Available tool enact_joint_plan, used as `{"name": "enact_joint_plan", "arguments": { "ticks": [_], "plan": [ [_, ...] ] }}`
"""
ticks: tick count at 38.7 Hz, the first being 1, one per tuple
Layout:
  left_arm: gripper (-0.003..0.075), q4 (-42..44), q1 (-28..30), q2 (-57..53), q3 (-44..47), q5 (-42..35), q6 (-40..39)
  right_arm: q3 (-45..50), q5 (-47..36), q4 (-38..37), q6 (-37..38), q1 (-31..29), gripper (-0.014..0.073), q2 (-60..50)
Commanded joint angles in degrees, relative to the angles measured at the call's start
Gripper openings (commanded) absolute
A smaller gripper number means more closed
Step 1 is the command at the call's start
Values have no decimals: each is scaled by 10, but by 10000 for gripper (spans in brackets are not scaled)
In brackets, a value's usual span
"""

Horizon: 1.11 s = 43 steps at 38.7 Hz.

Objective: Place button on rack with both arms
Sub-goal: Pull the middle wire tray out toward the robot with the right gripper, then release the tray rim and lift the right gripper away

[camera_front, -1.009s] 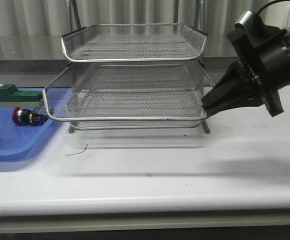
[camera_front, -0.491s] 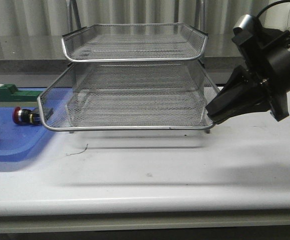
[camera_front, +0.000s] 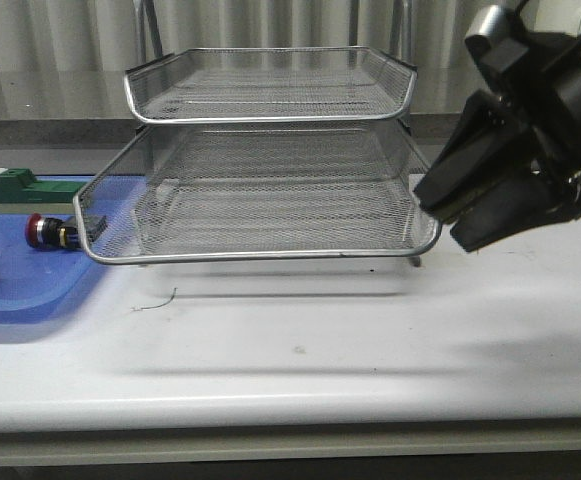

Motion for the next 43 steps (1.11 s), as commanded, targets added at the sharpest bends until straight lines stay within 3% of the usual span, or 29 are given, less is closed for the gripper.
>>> {"name": "enact_joint_plan", "arguments": {
  "ticks": [1,9,12,18,27,43],
  "plan": [
    [640,-5,1,6,-19,-48,-4,-32,84,-11,63,-1,456,-69],
    [640,-5,1,6,-19,-48,-4,-97,79,-172,216,-1,355,-140],
    [640,-5,1,6,-19,-48,-4,-129,69,-248,273,-1,253,-162],
    [640,-5,1,6,-19,-48,-4,-147,27,-342,315,-1,-74,-201],
    [640,-5,1,6,-19,-48,-4,-89,-75,-349,322,1,-61,-292],
    [640,-5,1,6,-19,-48,-4,224,-417,-353,289,1,-61,-590]
  ]
}}
